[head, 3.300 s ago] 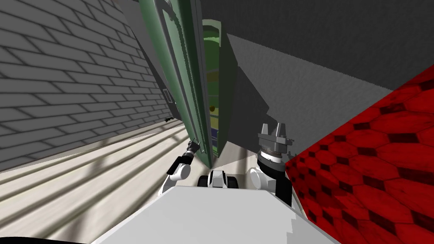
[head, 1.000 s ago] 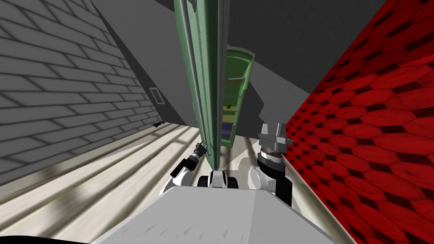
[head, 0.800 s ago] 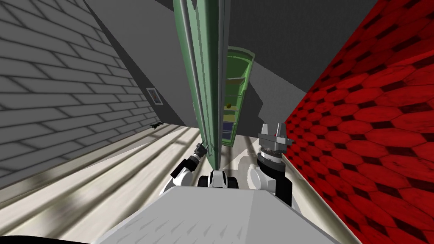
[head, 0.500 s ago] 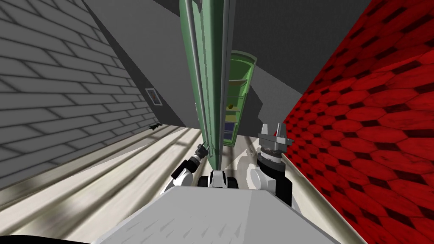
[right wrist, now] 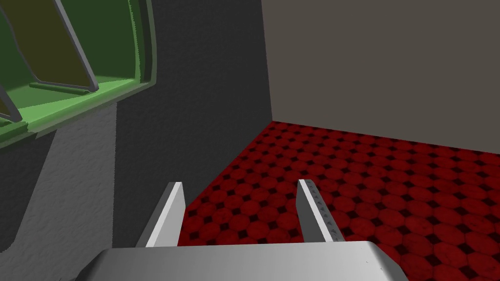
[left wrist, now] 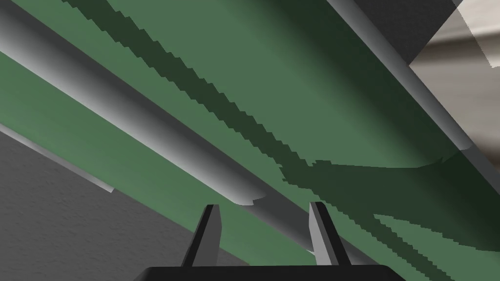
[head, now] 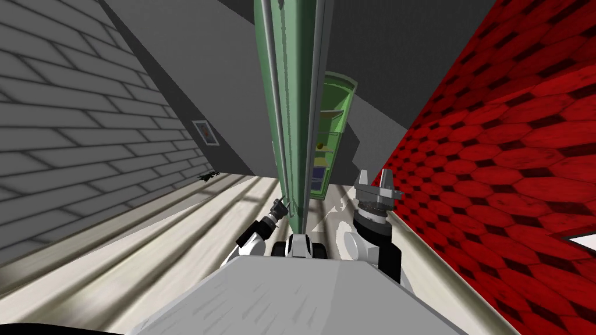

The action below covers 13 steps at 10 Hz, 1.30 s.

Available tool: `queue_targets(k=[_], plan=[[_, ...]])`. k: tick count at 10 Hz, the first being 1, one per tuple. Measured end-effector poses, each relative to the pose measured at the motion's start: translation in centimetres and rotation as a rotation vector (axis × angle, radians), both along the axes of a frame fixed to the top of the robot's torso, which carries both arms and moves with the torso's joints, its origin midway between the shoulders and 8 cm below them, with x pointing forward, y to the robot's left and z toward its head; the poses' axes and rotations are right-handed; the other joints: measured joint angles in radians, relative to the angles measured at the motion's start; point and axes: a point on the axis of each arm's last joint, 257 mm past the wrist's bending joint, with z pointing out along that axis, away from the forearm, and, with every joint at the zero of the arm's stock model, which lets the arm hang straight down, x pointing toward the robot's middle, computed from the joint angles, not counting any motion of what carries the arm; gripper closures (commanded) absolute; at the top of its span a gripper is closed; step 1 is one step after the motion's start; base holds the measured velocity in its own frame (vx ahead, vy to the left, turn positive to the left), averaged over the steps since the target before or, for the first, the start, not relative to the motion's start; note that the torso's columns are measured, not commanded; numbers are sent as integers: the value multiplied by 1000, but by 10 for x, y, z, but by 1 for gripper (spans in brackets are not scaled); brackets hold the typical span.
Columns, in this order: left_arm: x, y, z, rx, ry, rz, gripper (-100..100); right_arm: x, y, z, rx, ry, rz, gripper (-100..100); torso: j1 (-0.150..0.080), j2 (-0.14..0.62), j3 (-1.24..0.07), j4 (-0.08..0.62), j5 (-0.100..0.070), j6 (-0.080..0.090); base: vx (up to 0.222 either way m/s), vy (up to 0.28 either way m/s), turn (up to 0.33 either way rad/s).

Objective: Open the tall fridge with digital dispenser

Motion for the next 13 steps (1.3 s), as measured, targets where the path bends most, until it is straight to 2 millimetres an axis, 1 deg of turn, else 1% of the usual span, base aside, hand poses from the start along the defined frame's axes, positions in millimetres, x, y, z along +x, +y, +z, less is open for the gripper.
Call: queue_targets(k=[2,3,5,7,8,13], plan=[[-4,-5,2,1,-7,-15,100,0,0,0,0,0,0,0,-4,4,3,0,0,0,-18,229,-83],[-7,-9,2,1,-7,-28,-100,0,0,0,0,0,0,0,-3,4,3,0,0,1,-2,113,35],[-12,-7,10,-1,-8,-38,-100,0,0,0,1,0,0,0,-15,11,6,-3,-2,0,36,-65,128],[-17,-3,17,0,-3,-50,-100,0,0,0,1,0,0,0,-10,19,11,0,0,4,10,-73,77],[-22,-1,21,1,1,-58,-100,0,0,0,1,0,0,0,-9,23,13,2,0,3,9,-62,88],[-34,-1,40,2,4,-91,-100,0,0,0,1,0,0,0,-11,29,17,4,-1,3,5,-34,53]])
